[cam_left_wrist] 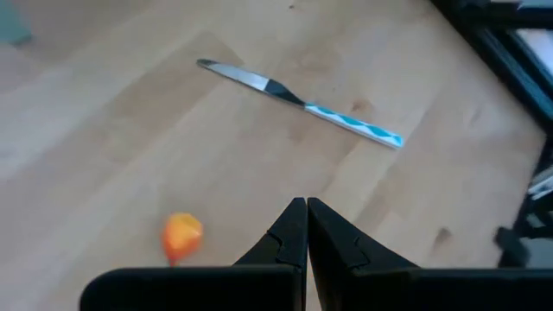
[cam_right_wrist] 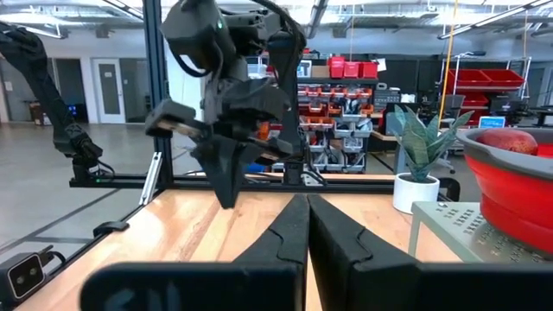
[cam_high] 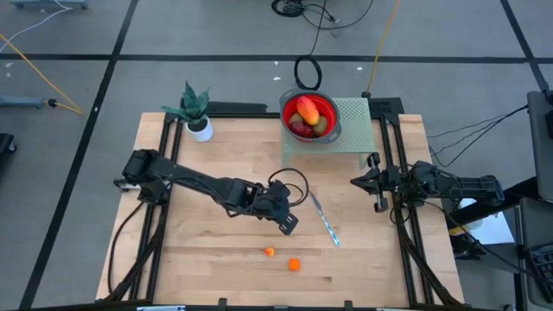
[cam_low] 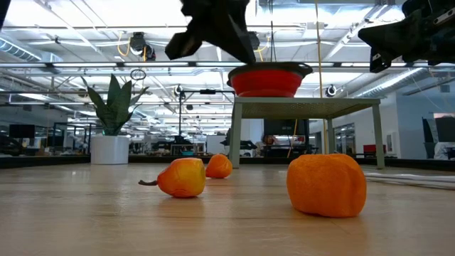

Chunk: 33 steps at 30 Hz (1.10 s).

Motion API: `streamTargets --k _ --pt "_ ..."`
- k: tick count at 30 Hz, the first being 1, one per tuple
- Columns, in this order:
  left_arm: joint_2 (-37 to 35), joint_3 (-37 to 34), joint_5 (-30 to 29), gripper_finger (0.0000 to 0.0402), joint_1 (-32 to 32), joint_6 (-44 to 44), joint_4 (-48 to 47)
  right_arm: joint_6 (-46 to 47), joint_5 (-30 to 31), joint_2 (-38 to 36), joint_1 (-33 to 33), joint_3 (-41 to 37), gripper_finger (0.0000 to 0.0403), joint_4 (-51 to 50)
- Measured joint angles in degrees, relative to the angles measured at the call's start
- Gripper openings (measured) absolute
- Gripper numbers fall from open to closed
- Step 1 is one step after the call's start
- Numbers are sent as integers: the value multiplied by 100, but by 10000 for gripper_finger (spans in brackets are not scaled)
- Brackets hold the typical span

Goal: Pick & Place Fruit
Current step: Put the yellow orange peach into the red basket on the shelf

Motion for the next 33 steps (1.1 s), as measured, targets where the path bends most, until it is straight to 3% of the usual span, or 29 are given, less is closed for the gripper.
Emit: streamTargets --k 8,33 --pt "-11 -2 7 10 90 751 -76 0 0 0 0 2 0 0" --pt "-13 -2 -9 10 162 927 -97 0 2 0 0 2 0 2"
